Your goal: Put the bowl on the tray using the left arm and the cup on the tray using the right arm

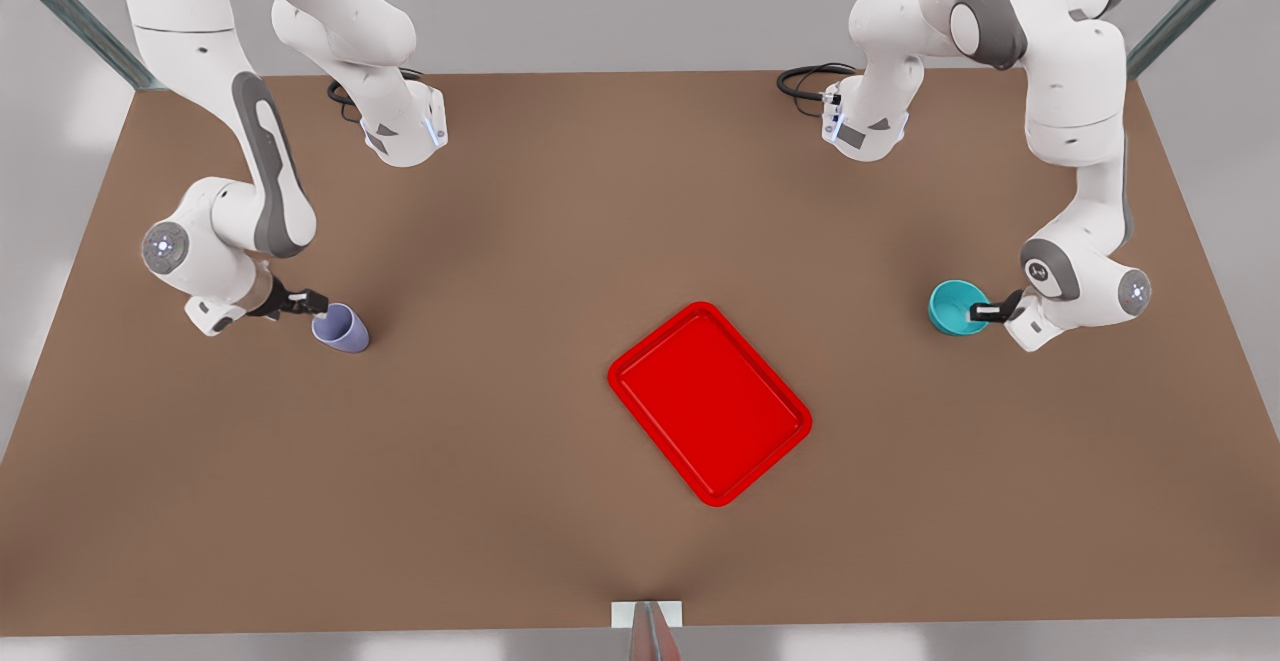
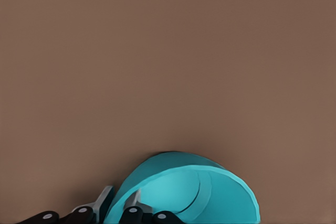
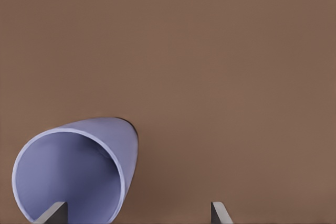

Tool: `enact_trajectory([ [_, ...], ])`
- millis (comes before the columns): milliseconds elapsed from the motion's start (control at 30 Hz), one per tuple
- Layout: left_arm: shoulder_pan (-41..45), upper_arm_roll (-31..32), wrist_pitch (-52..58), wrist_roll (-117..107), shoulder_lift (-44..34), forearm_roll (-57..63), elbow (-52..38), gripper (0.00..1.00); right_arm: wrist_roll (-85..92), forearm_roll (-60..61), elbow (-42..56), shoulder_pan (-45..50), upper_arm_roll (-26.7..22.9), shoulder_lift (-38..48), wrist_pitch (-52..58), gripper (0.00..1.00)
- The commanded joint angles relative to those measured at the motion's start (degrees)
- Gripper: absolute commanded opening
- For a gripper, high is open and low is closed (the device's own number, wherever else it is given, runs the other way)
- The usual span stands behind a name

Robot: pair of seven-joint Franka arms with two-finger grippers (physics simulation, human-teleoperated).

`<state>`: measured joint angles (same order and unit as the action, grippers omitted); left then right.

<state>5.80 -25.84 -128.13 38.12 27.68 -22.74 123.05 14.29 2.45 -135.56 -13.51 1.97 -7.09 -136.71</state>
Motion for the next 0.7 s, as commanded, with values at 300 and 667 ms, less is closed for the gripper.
enact_trajectory([
  [300,0.97,2.29,6.84,-1.91,-2.55,-3.63,-5.1,0.21,2.33,0.01,-1.29,-0.99,-0.04,-3.46,-4.18,0.9],
  [667,9.14,25.49,7.37,-57.36,6.68,-8.64,-31.64,0.21,1.71,4.49,-1.38,-0.11,0.4,-5.39,-5.5,0.21],
])
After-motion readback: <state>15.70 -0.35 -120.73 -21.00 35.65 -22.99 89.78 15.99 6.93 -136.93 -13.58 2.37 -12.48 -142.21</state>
